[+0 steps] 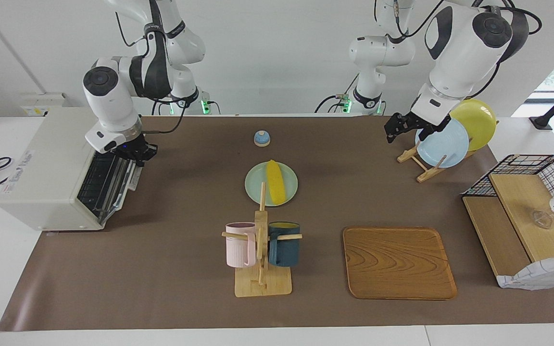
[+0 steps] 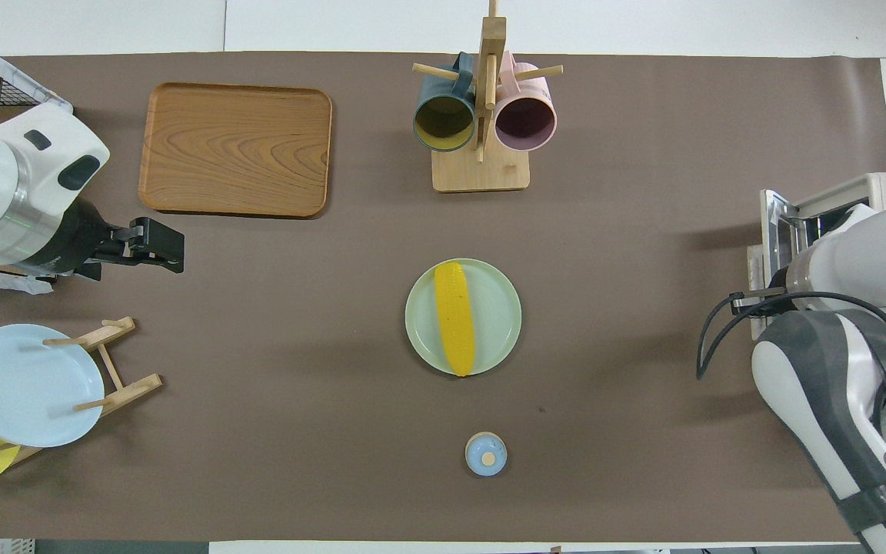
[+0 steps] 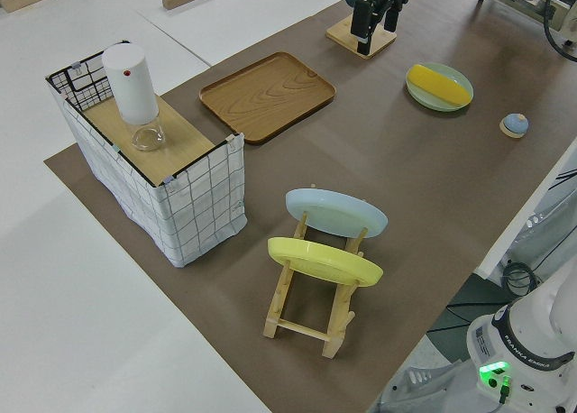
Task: Put corn in oven
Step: 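Reach the right gripper to the toaster oven door handle, then pull the oven door down open with the right gripper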
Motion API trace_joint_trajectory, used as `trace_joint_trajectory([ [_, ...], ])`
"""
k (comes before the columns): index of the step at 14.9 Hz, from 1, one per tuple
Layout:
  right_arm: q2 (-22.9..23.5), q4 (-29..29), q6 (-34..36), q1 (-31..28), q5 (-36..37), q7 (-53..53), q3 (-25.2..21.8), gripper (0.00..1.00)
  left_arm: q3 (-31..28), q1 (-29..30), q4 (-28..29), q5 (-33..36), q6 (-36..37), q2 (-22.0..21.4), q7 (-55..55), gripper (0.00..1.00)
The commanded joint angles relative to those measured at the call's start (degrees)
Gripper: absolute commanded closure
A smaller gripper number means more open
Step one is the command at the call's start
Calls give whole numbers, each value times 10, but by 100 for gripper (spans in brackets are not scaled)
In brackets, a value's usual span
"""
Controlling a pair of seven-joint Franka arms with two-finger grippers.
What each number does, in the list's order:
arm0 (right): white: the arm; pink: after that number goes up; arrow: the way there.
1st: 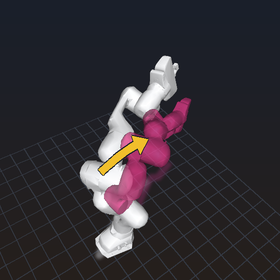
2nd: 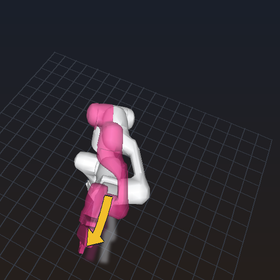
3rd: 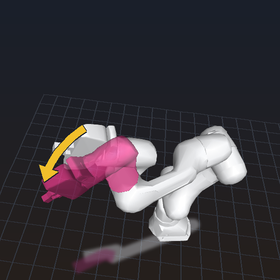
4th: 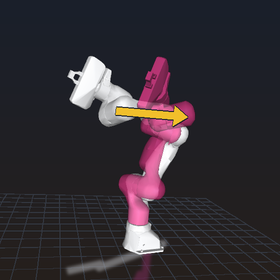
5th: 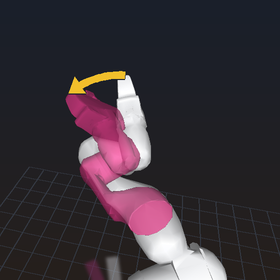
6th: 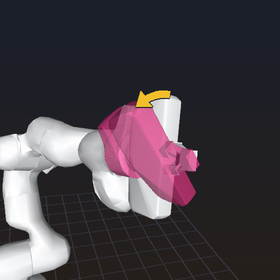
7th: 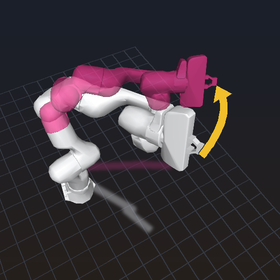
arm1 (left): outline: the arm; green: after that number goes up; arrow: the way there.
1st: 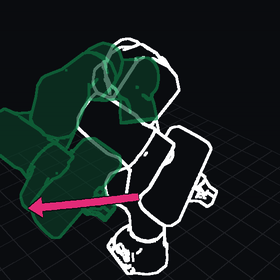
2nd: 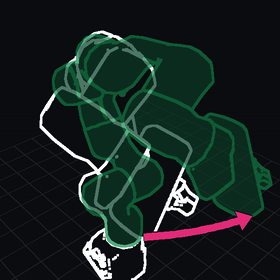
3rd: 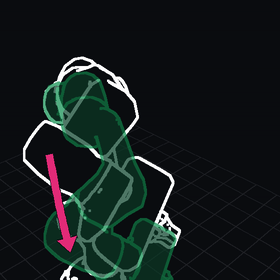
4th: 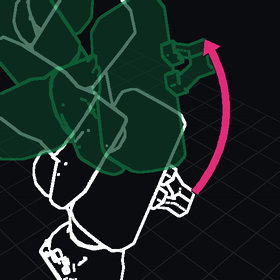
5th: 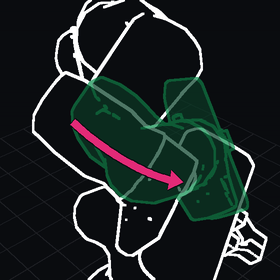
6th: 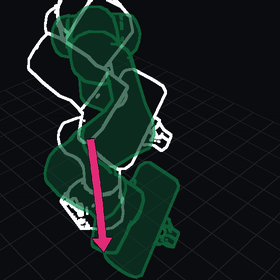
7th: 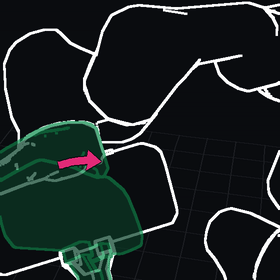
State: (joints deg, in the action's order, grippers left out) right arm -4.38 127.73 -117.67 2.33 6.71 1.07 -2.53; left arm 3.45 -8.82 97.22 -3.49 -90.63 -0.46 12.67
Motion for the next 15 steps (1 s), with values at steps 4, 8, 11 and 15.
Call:
trace_joint_trajectory([
  [4, 53, 42, -146, -8, 33, 30, -11, 100, -8, -5, -4, -6, -2, -5, -3, 0],
  [8, 70, 64, -190, 10, 32, 60, -11, 100, -7, 2, -18, -2, -1, -2, -3, 0],
  [11, 89, 65, -203, 10, 32, 74, -11, 100, -7, 3, -18, -1, 0, -2, -3, 0],
  [15, 92, 64, -208, 26, 32, 94, -9, 100, -6, 3, -19, 3, 6, -3, -2, 0],
])
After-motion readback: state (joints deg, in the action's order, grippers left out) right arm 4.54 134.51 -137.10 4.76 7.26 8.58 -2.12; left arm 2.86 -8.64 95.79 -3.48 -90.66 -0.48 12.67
